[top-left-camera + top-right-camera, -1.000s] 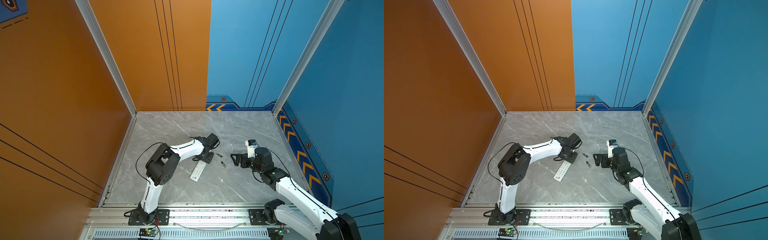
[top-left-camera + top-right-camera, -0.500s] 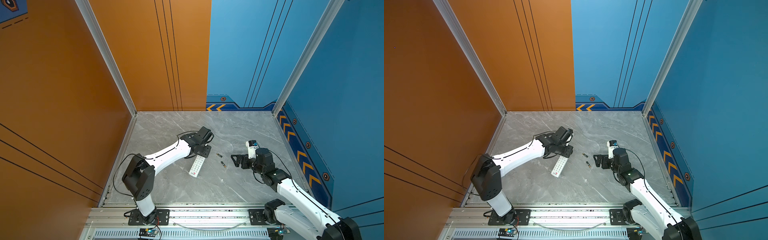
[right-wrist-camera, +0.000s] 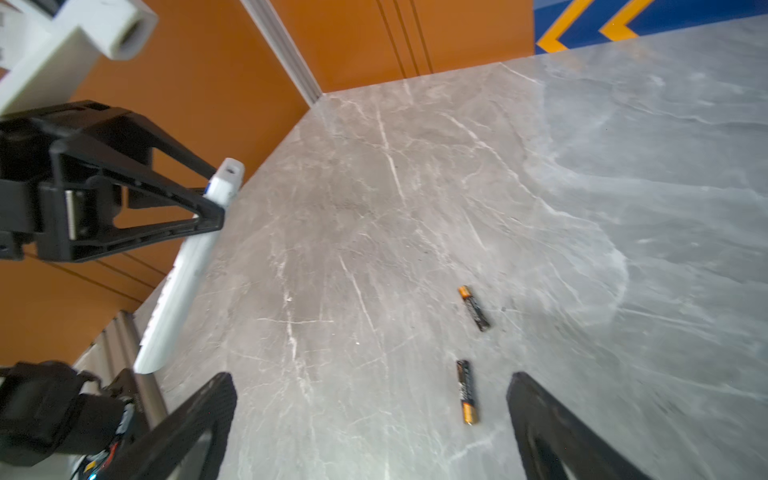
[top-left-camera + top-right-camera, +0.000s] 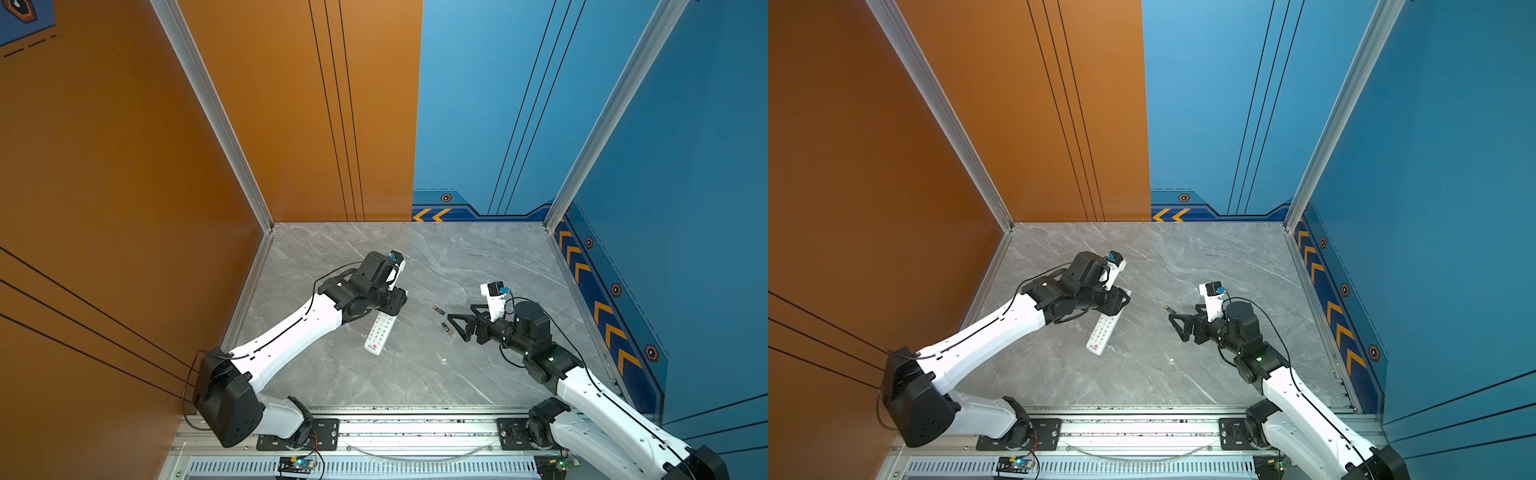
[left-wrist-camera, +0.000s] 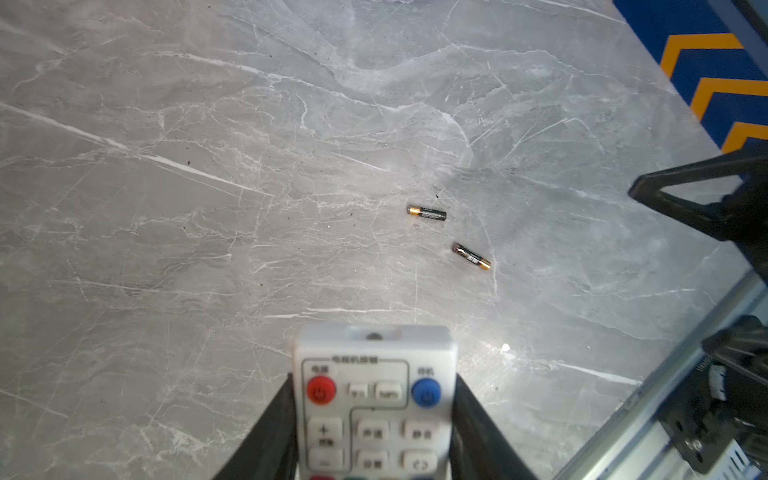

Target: Load the batteries into the remote control

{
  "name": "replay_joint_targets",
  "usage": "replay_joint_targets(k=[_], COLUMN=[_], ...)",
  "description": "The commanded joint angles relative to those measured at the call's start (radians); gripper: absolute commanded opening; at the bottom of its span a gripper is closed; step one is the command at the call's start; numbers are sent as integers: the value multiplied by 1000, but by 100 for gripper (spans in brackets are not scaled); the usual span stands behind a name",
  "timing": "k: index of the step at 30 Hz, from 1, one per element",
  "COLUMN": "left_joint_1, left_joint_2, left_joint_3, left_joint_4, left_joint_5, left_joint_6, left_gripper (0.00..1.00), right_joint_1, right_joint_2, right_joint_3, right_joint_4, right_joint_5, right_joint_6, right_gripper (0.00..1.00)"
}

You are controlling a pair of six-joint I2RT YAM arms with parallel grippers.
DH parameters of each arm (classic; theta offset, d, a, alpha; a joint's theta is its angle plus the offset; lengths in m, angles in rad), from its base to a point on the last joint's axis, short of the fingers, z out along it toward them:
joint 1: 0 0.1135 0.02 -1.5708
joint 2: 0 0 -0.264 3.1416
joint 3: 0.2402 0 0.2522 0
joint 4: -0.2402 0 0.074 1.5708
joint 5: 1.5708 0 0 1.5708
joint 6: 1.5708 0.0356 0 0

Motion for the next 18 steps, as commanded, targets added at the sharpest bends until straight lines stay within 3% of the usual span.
replay_joint_targets(k=[1,10,18], left_joint_1=[16,65,83], left_joint_2=[-79,-279,-368], left_joint_3=[-44,-124,-138], left_joint_4=[75,161,174], left_joint_5=[109,224,284], left_joint_6=[22,20,17], left_gripper=[0,0,0], right_joint_1=[20,150,258], right_joint_2=[16,82,155], right_joint_3=[-14,-10,19], right_joint_4=[145,333,408], right_joint_5=[-155,-266,-288], right_joint_6=[-23,-42,-66], right_gripper=[100,100,100])
